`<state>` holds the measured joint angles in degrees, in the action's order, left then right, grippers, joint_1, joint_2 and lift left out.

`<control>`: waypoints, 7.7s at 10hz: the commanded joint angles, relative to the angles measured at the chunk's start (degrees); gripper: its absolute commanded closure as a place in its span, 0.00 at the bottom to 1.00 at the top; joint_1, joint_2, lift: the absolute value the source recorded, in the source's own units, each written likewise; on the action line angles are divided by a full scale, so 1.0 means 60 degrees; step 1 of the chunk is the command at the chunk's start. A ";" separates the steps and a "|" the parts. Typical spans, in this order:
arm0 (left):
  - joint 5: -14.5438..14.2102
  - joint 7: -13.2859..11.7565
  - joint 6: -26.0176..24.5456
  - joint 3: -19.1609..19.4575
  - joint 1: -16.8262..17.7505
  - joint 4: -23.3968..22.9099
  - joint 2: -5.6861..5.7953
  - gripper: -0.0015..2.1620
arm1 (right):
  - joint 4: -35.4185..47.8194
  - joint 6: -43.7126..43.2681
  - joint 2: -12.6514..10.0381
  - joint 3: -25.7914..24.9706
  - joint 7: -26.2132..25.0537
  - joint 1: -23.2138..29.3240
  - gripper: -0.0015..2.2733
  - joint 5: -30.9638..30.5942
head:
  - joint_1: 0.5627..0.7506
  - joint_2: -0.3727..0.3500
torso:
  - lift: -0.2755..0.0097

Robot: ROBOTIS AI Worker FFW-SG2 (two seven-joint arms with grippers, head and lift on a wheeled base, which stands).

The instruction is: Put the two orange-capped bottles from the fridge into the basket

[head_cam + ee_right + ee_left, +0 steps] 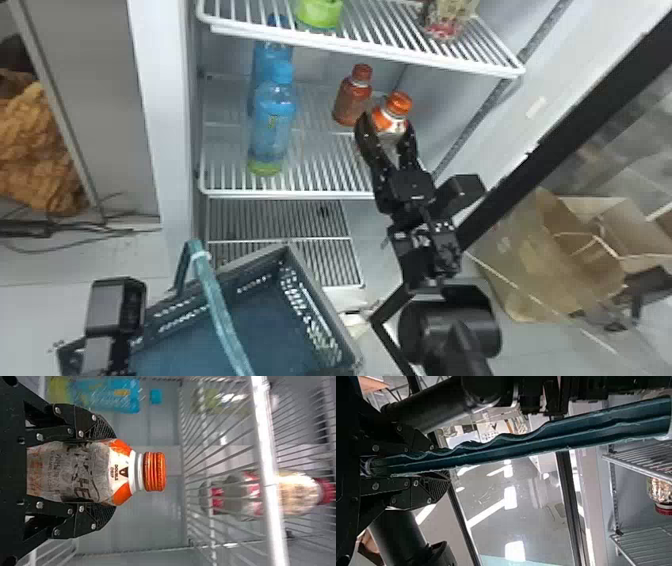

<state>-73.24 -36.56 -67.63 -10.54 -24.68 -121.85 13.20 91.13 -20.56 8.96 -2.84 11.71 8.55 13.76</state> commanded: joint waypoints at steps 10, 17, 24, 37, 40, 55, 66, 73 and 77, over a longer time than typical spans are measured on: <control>0.0019 0.0000 0.0023 0.0043 -0.0034 0.0000 -0.0032 0.54 | 1.0112 1.1489 -0.0058 -0.1127 0.1563 0.4762 0.32 0.1667 | 0.70 0.03 | 0.14; 0.0038 -0.0015 0.0023 0.0005 0.0012 0.0047 -0.0032 0.54 | 1.1800 1.6833 0.0381 -0.0765 0.1651 0.4364 0.32 0.1991 | 0.70 0.03 | 0.14; 0.0019 -0.0015 0.0023 -0.0033 0.0036 0.0070 -0.0017 0.54 | 1.0651 1.5474 0.0367 -0.0536 0.1798 0.4012 0.18 0.2105 | 0.70 0.03 | 0.14; 0.0019 -0.0029 0.0023 -0.0014 0.0012 0.0070 -0.0017 0.54 | 0.5448 0.4716 -0.0293 -0.1317 0.0714 0.3075 0.03 0.0220 | 0.70 0.03 | 0.14; 0.0000 -0.0029 0.0023 0.0005 -0.0011 0.0070 -0.0032 0.54 | 0.3222 0.3239 -0.0307 -0.1450 0.0699 0.1809 0.03 -0.0466 | 0.70 0.03 | 0.14; 0.0000 -0.0029 0.0023 -0.0110 0.0130 0.0140 -0.0032 0.54 | -0.4724 0.0614 0.0191 0.0702 -0.0766 -0.3933 0.04 -0.0485 | 0.70 0.03 | 0.14; -0.0019 -0.0029 0.0023 -0.0205 0.0223 0.0211 -0.0047 0.54 | -0.6716 0.1200 0.0352 0.1711 -0.1601 -0.5949 0.06 -0.0390 | 0.70 0.03 | 0.14; -0.0038 -0.0073 -0.0024 -0.0167 0.0223 0.0211 -0.0047 0.54 | -0.6247 0.1599 0.0367 0.1749 -0.1601 -0.5621 0.33 -0.0180 | 0.70 0.03 | 0.14; -0.0038 -0.0117 -0.0001 -0.0129 0.0176 0.0211 -0.0032 0.54 | -0.4278 0.1599 0.0410 0.1444 -0.1147 -0.4379 0.33 -0.0161 | 0.70 0.03 | 0.14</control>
<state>-73.47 -37.24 -67.71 -11.30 -23.62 -120.58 12.98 63.31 -10.97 11.39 6.28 4.80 -19.11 12.80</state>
